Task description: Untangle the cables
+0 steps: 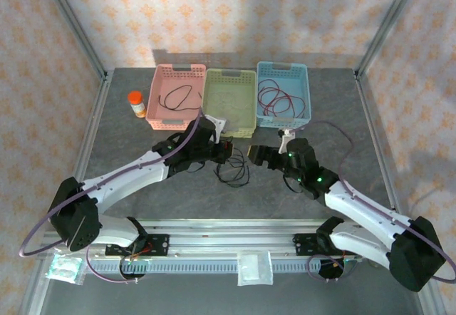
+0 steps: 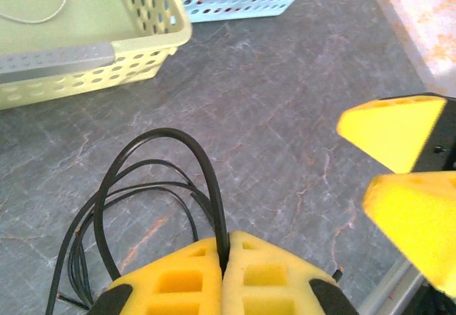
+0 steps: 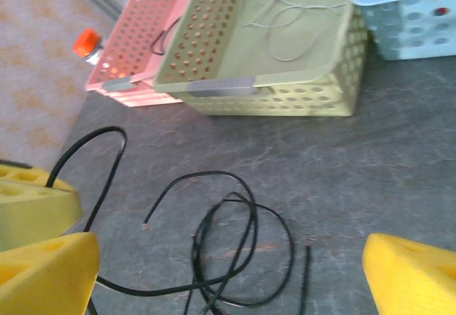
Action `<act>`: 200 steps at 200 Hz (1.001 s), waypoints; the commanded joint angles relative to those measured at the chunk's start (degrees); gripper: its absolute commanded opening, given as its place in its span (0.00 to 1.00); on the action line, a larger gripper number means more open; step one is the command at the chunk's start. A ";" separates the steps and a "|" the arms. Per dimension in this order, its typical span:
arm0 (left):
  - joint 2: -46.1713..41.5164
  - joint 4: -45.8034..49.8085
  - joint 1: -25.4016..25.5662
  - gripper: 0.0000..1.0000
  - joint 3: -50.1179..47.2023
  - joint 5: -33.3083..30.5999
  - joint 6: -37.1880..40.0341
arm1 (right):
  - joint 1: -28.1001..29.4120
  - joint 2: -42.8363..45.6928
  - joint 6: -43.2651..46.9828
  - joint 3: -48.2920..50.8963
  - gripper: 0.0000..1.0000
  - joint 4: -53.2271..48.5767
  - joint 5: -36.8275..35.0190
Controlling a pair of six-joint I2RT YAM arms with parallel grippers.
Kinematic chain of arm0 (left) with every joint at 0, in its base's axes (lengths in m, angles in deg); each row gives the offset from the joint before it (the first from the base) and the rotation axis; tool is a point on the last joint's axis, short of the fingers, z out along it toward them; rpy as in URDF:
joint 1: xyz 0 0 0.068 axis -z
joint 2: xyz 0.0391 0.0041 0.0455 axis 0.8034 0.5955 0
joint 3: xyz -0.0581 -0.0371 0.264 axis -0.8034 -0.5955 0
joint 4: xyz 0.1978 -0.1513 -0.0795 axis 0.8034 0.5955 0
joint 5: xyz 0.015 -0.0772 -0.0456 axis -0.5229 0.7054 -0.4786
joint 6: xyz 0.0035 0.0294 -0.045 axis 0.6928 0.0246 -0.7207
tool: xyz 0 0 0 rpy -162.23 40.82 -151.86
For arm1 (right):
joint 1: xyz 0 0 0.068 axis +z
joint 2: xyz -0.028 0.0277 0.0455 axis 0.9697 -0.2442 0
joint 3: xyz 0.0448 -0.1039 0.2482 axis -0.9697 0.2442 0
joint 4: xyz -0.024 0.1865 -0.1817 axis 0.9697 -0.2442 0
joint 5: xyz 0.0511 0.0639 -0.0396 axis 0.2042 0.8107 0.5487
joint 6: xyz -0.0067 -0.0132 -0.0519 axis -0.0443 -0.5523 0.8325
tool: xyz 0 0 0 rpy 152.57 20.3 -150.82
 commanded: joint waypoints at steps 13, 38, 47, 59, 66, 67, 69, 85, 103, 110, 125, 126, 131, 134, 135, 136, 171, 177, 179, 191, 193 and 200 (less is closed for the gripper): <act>-2.41 0.06 0.30 0.00 3.33 5.16 2.69 | 0.35 -2.59 1.48 0.40 0.95 7.26 6.56; -2.91 0.28 0.33 0.00 4.77 6.26 2.85 | 0.44 -5.49 1.35 0.06 0.94 8.42 6.85; -3.09 0.37 0.37 0.00 5.24 6.52 2.83 | 0.52 -6.64 1.16 -0.12 0.95 8.76 6.39; -3.28 0.56 0.37 0.00 5.98 6.89 2.86 | 0.57 -8.44 0.70 -0.48 0.94 9.08 5.71; -3.40 0.67 0.33 0.00 6.38 7.19 2.83 | 0.74 -9.34 0.24 -0.56 0.94 9.58 5.16; -3.39 0.67 0.36 0.00 6.44 7.22 2.87 | 0.72 -9.49 0.11 -0.56 0.94 9.62 5.05; -3.45 0.67 0.35 0.00 6.64 7.29 2.84 | 0.71 -9.78 -0.13 -0.63 0.94 9.72 4.83; -3.93 0.76 0.33 0.00 7.74 7.77 2.74 | 1.01 -11.48 -0.98 -1.05 0.94 10.57 4.12; -4.59 1.23 0.30 0.00 9.23 7.78 2.81 | 1.23 -14.21 -2.05 -1.28 0.94 10.89 3.35; -4.75 1.52 0.37 0.00 10.01 7.69 2.90 | 1.23 -14.92 -2.35 -1.36 0.93 10.82 3.20; -4.95 2.03 0.31 0.00 11.76 7.77 3.00 | 1.23 -16.17 -2.83 -1.53 0.91 10.30 2.75; -5.00 2.05 0.30 0.00 11.90 7.82 3.00 | 1.28 -16.25 -2.83 -1.53 0.91 10.29 2.74; -5.04 2.15 0.29 0.00 12.52 7.98 3.01 | 1.32 -16.61 -3.03 -1.53 0.90 10.15 2.69; -5.13 2.16 0.29 0.00 12.87 8.03 3.00 | 1.32 -16.81 -3.15 -1.58 0.90 10.04 2.52; -5.09 2.21 0.29 0.00 12.98 8.04 3.00 | 1.32 -16.92 -3.16 -1.60 0.90 10.03 2.45; -5.07 2.23 0.29 0.00 13.13 8.04 3.00 | 1.32 -16.97 -3.21 -1.61 0.90 9.93 2.42; -5.40 2.34 0.29 0.00 17.48 8.74 2.59 | 1.32 -20.03 -3.78 -2.67 0.87 7.27 0.95; -5.43 2.34 0.23 0.00 18.23 8.74 2.49 | 1.32 -20.25 -4.00 -2.76 0.87 6.98 0.61; -5.48 2.27 0.21 0.00 18.44 8.74 2.43 | 1.32 -20.36 -4.08 -2.76 0.86 6.90 0.51; -5.74 2.42 0.20 0.00 19.82 8.68 2.39 | 1.32 -20.59 -4.40 -2.76 0.86 6.47 -0.20; -5.75 2.49 0.12 0.00 20.03 8.62 2.39 | 1.28 -20.62 -4.51 -2.76 0.86 6.38 -0.35; -5.91 2.59 0.07 0.00 20.81 8.40 2.30 | 1.32 -20.76 -4.74 -2.83 0.86 5.80 -1.08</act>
